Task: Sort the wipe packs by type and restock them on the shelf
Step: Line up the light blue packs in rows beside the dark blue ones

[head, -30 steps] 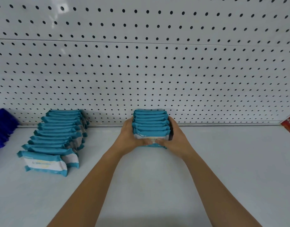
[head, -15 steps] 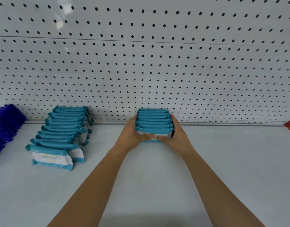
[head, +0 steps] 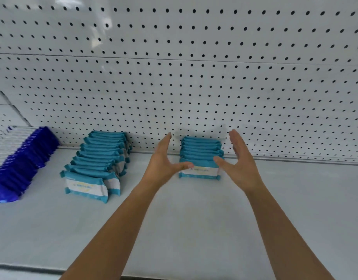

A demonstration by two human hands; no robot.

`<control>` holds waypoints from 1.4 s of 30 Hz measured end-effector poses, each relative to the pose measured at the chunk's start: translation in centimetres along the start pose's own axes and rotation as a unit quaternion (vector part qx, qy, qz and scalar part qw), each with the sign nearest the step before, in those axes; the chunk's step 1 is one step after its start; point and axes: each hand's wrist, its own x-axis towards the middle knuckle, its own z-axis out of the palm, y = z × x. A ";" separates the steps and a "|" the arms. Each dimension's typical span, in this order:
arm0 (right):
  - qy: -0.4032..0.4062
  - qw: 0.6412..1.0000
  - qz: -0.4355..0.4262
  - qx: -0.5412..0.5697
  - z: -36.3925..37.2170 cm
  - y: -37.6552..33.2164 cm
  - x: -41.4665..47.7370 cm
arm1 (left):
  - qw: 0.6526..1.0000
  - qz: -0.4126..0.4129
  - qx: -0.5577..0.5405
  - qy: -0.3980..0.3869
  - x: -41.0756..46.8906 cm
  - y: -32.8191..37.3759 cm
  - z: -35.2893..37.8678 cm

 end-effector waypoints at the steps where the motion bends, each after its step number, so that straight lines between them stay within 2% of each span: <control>1: 0.015 1.000 -0.022 0.013 0.1 -1.3 0.2 | 1.000 0.013 -0.004 0.010 -0.4 0.6 -1.3; 4: 0.025 0.994 -0.093 0.054 2.4 -5.7 0.5 | 0.997 0.045 -0.035 0.049 -1.7 1.1 -5.6; 7: -0.009 0.988 -0.126 0.088 7.2 -8.4 0.2 | 0.990 0.070 -0.077 0.091 -3.1 -0.1 -10.1; 12: -0.073 0.988 -0.067 0.118 17.6 -9.2 -3.2 | 0.976 0.088 -0.135 0.147 -5.6 -5.3 -16.8; 16: -0.071 0.990 0.020 0.117 25.0 -8.9 -6.8 | 0.968 0.031 -0.197 0.154 -7.7 -11.4 -20.8; 18: -0.061 0.989 0.054 0.126 27.3 -8.9 -7.7 | 0.964 -0.013 -0.230 0.131 -8.1 -13.8 -21.8; 22: -0.065 0.983 0.114 0.127 31.1 -8.4 -9.1 | 0.962 -0.095 -0.255 0.003 -8.4 -17.7 -22.6; 26: -0.072 0.990 0.053 0.108 33.2 -9.7 -8.4 | 0.965 -0.037 -0.239 -0.097 -7.5 -17.2 -21.2; 28: -0.058 0.992 0.037 0.106 33.4 -9.4 -7.7 | 0.965 -0.018 -0.245 -0.096 -7.5 -16.6 -20.1; 33: -0.071 0.996 0.017 0.048 32.1 -7.5 -7.3 | 0.979 0.007 -0.203 -0.032 -6.6 -17.9 -20.1; 38: -0.083 0.995 0.042 0.028 31.2 -6.7 -6.3 | 0.986 -0.049 -0.138 -0.079 -4.5 -19.0 -21.6; 42: -0.118 0.993 0.027 -0.010 31.0 -7.0 -4.7 | 0.982 -0.019 -0.138 -0.127 -3.0 -18.5 -22.1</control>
